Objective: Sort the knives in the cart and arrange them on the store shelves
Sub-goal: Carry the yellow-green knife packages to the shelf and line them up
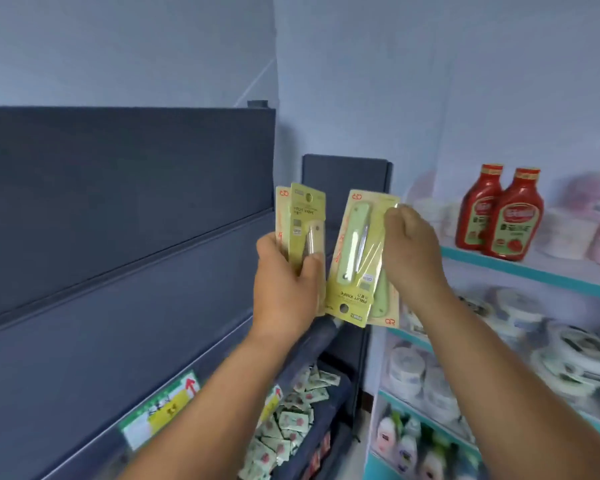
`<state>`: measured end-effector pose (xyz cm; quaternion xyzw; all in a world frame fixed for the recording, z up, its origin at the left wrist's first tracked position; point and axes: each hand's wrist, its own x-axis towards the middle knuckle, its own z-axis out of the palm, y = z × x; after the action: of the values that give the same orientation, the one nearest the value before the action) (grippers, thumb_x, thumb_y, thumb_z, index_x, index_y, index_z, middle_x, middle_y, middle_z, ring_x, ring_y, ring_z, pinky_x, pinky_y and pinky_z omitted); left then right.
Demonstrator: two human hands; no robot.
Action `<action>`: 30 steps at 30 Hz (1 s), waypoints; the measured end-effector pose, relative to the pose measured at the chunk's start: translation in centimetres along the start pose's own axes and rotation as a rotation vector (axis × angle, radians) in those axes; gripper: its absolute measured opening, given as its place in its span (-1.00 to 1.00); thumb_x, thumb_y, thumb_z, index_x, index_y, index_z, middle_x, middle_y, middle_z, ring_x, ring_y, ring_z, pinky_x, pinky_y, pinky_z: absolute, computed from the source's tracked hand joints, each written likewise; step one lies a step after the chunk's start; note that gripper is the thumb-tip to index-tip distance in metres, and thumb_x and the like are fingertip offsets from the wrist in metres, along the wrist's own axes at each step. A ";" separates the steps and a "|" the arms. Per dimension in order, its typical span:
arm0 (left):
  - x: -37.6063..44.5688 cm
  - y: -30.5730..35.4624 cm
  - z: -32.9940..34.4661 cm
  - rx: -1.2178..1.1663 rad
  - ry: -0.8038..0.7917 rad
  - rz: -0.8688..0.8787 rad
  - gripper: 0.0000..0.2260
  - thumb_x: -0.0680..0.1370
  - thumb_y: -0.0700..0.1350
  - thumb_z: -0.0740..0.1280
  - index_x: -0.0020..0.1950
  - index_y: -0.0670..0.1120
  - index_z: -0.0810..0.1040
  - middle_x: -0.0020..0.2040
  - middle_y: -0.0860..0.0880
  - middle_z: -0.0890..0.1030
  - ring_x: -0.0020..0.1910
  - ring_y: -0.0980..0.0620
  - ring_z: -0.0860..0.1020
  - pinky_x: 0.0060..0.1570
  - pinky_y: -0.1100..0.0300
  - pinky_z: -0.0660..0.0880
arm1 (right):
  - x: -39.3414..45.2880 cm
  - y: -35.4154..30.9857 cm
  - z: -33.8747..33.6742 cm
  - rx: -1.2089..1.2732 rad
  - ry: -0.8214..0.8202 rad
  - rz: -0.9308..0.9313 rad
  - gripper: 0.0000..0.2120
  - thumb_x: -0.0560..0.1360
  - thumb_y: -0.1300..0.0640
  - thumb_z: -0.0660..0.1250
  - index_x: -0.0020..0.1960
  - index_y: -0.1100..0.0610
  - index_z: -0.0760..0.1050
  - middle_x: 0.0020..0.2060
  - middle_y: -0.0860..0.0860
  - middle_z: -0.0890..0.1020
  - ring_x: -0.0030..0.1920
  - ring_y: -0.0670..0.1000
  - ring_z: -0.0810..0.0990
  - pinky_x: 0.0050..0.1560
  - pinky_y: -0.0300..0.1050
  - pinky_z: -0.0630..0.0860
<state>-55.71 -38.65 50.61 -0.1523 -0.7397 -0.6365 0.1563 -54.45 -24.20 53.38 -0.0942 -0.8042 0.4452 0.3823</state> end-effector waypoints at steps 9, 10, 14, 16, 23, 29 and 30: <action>4.5 -4.4 -12.4 0.245 0.257 -0.190 -0.55 0.60 -0.08 0.20 0.44 0.19 0.17 0.15 -0.01 0.28 -0.21 0.21 0.40 -0.12 0.20 0.37 | 1.5 -5.3 16.4 0.055 -0.354 -0.014 -0.67 0.64 0.10 -0.06 -0.23 0.14 0.31 -0.36 -0.01 0.36 -0.36 -0.04 0.31 -0.31 -0.10 0.28; 4.7 -4.9 -13.4 0.261 0.275 -0.229 -0.56 0.60 -0.07 0.20 0.44 0.21 0.18 0.14 -0.02 0.26 -0.24 0.20 0.41 -0.13 0.19 0.40 | 1.4 -5.7 18.0 0.038 -0.389 -0.020 -0.68 0.64 0.10 -0.06 -0.18 0.16 0.34 -0.33 0.00 0.38 -0.32 -0.02 0.34 -0.26 -0.11 0.30; 5.1 -7.4 -16.4 0.329 0.323 -0.366 -0.60 0.61 -0.12 0.16 0.42 0.19 0.28 0.10 0.00 0.20 -0.27 0.09 0.43 -0.13 0.20 0.37 | 0.8 -6.6 23.6 -0.043 -0.517 -0.070 -0.69 0.64 0.13 -0.08 -0.02 0.18 0.41 -0.14 0.04 0.46 -0.09 0.05 0.43 -0.08 -0.08 0.37; 5.2 -8.5 -17.3 0.402 0.328 -0.421 -0.65 0.61 -0.15 0.14 0.37 0.10 0.36 0.08 -0.01 0.18 -0.29 0.06 0.42 -0.11 0.21 0.35 | 0.4 -6.7 26.4 -0.095 -0.589 -0.105 -0.64 0.64 0.13 -0.09 0.09 0.22 0.45 -0.05 0.08 0.51 -0.04 0.07 0.44 -0.02 -0.07 0.39; 5.6 -11.9 -19.3 0.649 0.326 -0.643 -0.75 0.62 -0.05 0.14 0.23 -0.14 0.37 0.19 -0.10 0.17 0.02 -0.17 0.45 0.07 0.07 0.44 | -1.2 -5.6 33.3 -0.072 -0.870 -0.003 -0.61 0.66 0.10 -0.04 0.46 0.03 0.23 0.34 0.08 0.43 0.26 0.13 0.45 0.09 -0.06 0.41; 5.9 -13.7 -19.8 1.062 0.200 -0.716 -0.62 0.62 0.07 0.01 0.35 -0.07 0.36 0.38 -0.08 0.26 0.40 -0.13 0.16 0.34 0.03 0.15 | -1.7 -4.6 34.9 -0.243 -1.202 -0.238 -0.55 0.62 -0.07 0.02 0.50 -0.08 0.18 0.50 -0.05 0.13 0.44 0.06 0.21 0.28 -0.12 0.30; 6.0 -13.9 -19.8 1.075 0.172 -0.719 -0.59 0.63 0.08 -0.01 0.39 -0.07 0.32 0.39 -0.08 0.28 0.40 -0.12 0.19 0.34 0.01 0.17 | -1.8 -4.4 34.8 -0.282 -1.260 -0.288 -0.53 0.61 -0.10 0.02 0.51 -0.11 0.14 0.51 -0.11 0.07 0.48 0.05 0.13 0.35 -0.08 0.26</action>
<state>-66.27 -60.08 43.51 0.2555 -0.9447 -0.2002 0.0466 -76.67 -50.08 45.03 0.2437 -0.9291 0.2502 -0.1216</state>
